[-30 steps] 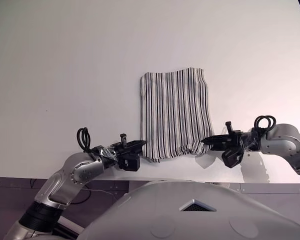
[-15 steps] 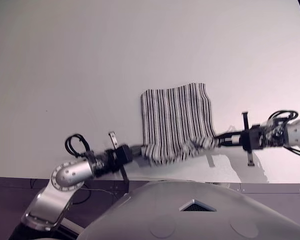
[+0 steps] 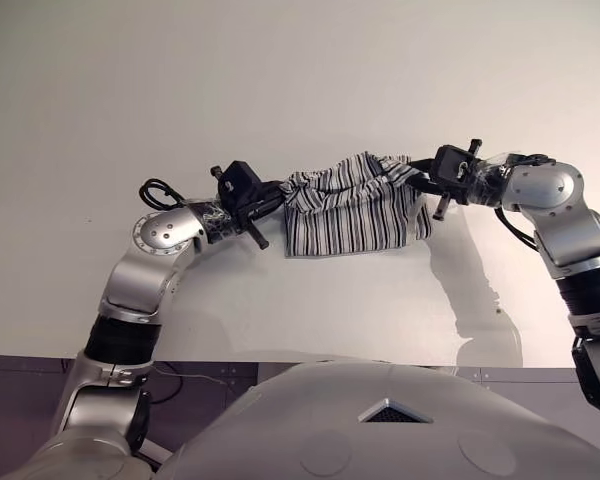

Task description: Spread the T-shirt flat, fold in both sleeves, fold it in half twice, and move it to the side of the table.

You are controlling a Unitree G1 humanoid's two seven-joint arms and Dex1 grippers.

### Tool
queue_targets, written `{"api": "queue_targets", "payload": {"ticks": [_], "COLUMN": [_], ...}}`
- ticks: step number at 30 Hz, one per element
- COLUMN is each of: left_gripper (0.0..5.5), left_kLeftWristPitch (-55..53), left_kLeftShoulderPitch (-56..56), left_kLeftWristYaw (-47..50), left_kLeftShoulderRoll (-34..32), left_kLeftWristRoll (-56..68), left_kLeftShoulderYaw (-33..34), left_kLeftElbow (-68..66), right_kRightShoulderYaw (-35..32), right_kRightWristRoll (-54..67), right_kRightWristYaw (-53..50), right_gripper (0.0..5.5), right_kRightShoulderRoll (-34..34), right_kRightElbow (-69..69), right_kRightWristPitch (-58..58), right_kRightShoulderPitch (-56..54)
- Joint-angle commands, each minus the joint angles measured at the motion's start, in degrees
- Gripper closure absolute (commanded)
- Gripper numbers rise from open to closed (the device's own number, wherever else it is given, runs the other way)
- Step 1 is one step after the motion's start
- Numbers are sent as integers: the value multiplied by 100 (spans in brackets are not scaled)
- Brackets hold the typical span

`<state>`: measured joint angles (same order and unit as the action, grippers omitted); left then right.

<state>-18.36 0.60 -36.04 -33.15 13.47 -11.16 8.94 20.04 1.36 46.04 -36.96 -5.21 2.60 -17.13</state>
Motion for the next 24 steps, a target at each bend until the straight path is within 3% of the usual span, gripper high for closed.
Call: {"api": "queue_targets", "payload": {"ticks": [1,5,9,12,16,20,24], "left_gripper": [418,401,401,401,401,401,401], "left_kLeftWristPitch": [105,-229,-748,-1006,-1104,-1163,-1082], "left_kLeftShoulderPitch": [-182,-609,-598,-547,-353,-179,-189], "left_kLeftWristYaw": [528,1232,1726,2354,2733,2947,3102], "left_kLeftShoulderRoll": [315,1026,1239,1466,1812,2118,2334], "left_kLeftWristRoll": [-277,-4,-94,-60,82,188,210], "left_kLeftShoulderYaw": [272,802,1090,1581,1961,2096,2210], "left_kLeftElbow": [-348,-903,-1203,-1196,-939,-657,-558], "right_kRightShoulderYaw": [-244,-250,20,273,-322,-954,191], "right_kRightWristRoll": [-258,-11,758,148,-3,815,560], "right_kRightWristYaw": [-435,-427,426,-391,-1643,-1533,-753], "right_gripper": [387,320,320,320,320,320,320], "right_kRightShoulderRoll": [277,675,795,1330,2017,2156,1585], "right_kRightElbow": [-84,176,1114,334,-746,537,1391], "right_kRightWristPitch": [77,409,1248,1529,2102,2643,2800], "right_kRightShoulderPitch": [-270,-236,39,-107,-518,-196,485]}}
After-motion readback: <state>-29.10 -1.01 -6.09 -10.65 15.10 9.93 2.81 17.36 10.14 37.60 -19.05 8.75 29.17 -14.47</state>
